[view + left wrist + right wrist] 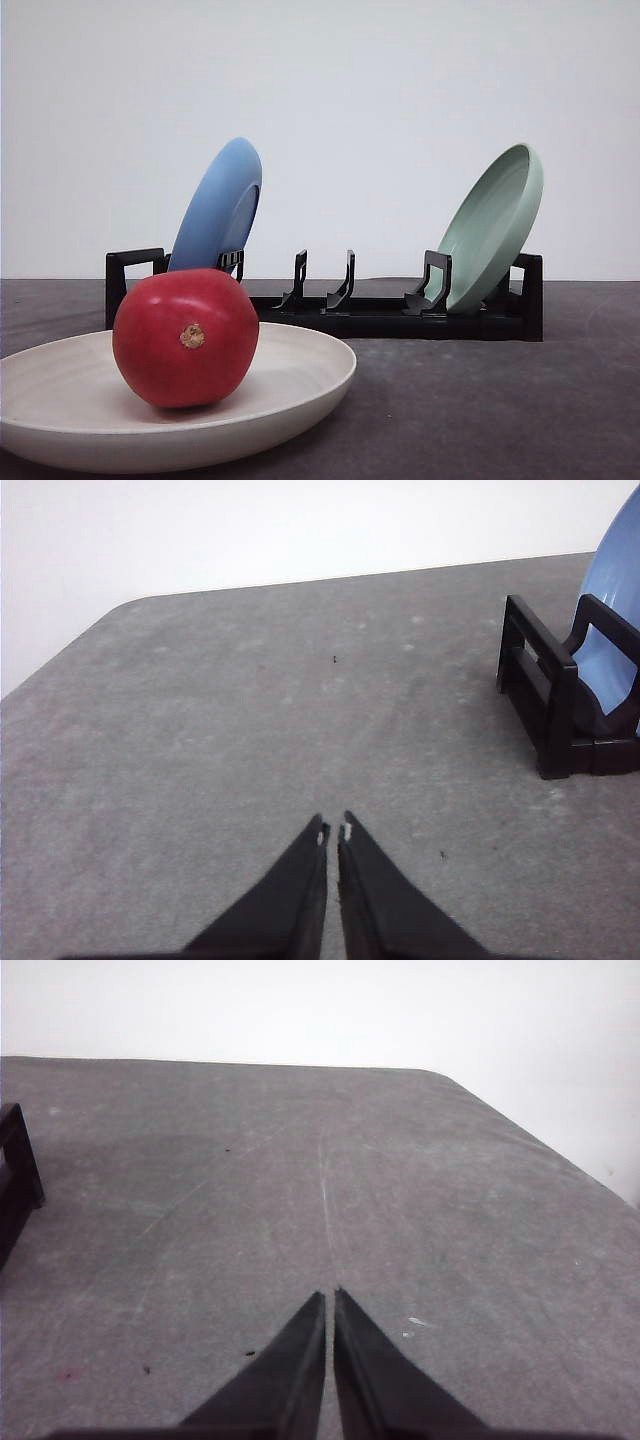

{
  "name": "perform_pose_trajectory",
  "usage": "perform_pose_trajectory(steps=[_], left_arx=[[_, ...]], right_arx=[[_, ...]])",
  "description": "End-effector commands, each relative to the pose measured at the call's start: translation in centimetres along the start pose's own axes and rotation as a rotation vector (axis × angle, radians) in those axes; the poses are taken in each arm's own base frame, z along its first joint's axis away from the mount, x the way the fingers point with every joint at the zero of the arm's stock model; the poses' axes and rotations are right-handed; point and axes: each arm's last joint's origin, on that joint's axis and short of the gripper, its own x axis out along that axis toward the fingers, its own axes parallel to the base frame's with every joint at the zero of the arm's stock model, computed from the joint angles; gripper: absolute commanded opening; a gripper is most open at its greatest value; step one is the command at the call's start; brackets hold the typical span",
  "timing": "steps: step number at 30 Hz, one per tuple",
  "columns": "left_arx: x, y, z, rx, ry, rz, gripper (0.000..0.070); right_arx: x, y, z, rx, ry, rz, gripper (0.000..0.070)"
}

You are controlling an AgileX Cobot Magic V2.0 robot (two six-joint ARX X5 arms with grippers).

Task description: Place pomegranate in white plate

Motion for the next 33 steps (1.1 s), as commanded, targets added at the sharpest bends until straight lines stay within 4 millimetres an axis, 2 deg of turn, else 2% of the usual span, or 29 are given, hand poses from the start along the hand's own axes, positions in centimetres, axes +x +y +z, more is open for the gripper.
perform_pose_trajectory(steps=[1,33], left_arx=[[0.09,-0.04,-0.35,-0.003,0.014,-0.002,0.0],[0.09,-0.03,-0.35,-0.003,0.014,-0.002,0.0]], right_arx=[[0.04,0.03,-0.2,-0.01,0.01,0.001,0.0009],[0.04,0.08,-0.19,-0.011,0.01,0.018,0.0009]])
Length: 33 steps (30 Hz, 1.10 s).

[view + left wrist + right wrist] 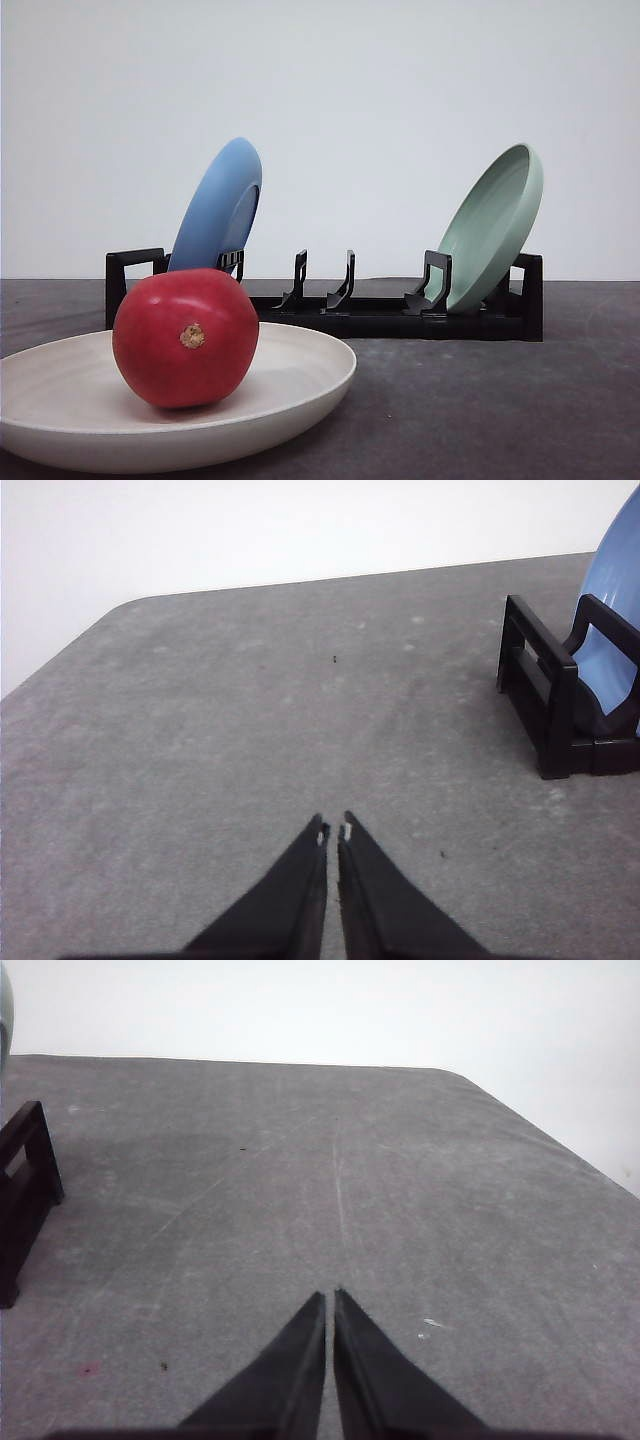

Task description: Place pomegranate in white plate

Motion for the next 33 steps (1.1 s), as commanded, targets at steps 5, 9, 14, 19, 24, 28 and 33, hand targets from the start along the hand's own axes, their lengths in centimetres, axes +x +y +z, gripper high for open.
perform_pose_trajectory(steps=[5,9,14,19,24,28,33], left_arx=[[0.09,-0.04,-0.35,-0.003,0.014,-0.002,0.0],[0.09,-0.03,-0.35,-0.003,0.014,-0.002,0.0],[0.09,-0.04,-0.35,-0.003,0.014,-0.002,0.0],[0.09,-0.03,-0.35,-0.003,0.014,-0.002,0.0],[0.09,-0.04,-0.35,-0.003,0.014,-0.002,0.0],[0.09,-0.04,-0.35,-0.003,0.014,-0.002,0.0],[0.09,-0.04,-0.35,-0.003,0.014,-0.002,0.0]], right_arx=[[0.04,0.02,-0.19,-0.01,0.01,0.0,0.0009],[0.04,0.02,-0.19,-0.01,0.01,0.0,0.0009],[0.04,0.02,-0.19,-0.01,0.01,0.0,0.0009],[0.04,0.02,-0.19,-0.01,0.01,0.0,0.0009],[0.04,0.02,-0.19,-0.01,0.01,0.0,0.0009],[0.04,0.02,-0.19,-0.01,0.01,0.0,0.0009],[0.04,0.02,-0.19,-0.01,0.01,0.0,0.0009]])
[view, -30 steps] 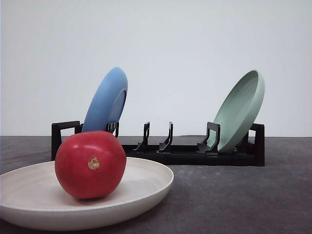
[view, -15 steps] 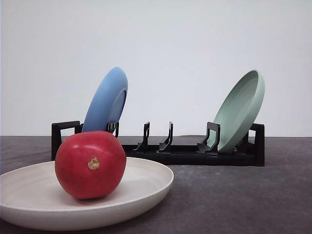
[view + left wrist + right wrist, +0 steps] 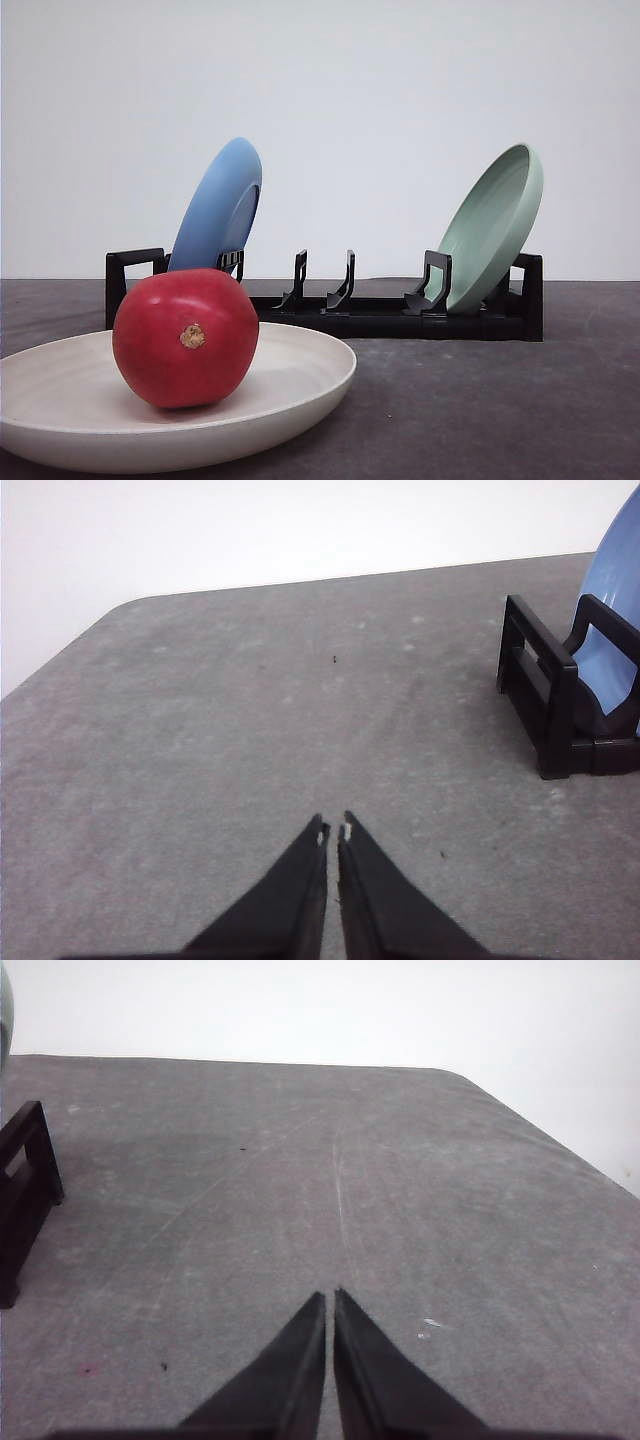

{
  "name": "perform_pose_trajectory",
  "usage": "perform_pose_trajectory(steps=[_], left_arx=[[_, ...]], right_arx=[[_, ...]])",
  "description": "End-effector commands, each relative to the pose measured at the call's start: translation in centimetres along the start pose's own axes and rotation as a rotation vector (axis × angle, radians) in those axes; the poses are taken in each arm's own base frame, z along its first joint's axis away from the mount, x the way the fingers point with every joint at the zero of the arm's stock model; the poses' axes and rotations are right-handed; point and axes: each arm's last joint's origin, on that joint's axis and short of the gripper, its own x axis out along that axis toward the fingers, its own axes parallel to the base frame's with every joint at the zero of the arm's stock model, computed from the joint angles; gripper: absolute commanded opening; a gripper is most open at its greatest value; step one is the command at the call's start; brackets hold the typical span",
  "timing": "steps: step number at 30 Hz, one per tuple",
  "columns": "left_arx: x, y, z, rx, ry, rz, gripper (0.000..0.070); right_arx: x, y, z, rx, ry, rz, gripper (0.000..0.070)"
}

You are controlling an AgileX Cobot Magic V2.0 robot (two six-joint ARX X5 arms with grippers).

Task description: Place pomegranate in white plate

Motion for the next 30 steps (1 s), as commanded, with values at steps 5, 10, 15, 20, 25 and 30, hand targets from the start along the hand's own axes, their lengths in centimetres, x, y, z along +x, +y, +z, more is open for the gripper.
perform_pose_trajectory(steps=[5,10,15,20,25,30], left_arx=[[0.09,-0.04,-0.35,-0.003,0.014,-0.002,0.0],[0.09,-0.04,-0.35,-0.003,0.014,-0.002,0.0],[0.09,-0.04,-0.35,-0.003,0.014,-0.002,0.0],[0.09,-0.04,-0.35,-0.003,0.014,-0.002,0.0],[0.09,-0.04,-0.35,-0.003,0.014,-0.002,0.0],[0.09,-0.04,-0.35,-0.003,0.014,-0.002,0.0]], right_arx=[[0.04,0.02,-0.19,-0.01,0.01,0.0,0.0009],[0.04,0.02,-0.19,-0.01,0.01,0.0,0.0009],[0.04,0.02,-0.19,-0.01,0.01,0.0,0.0009],[0.04,0.02,-0.19,-0.01,0.01,0.0,0.0009],[0.04,0.02,-0.19,-0.01,0.01,0.0,0.0009],[0.04,0.02,-0.19,-0.01,0.01,0.0,0.0009]])
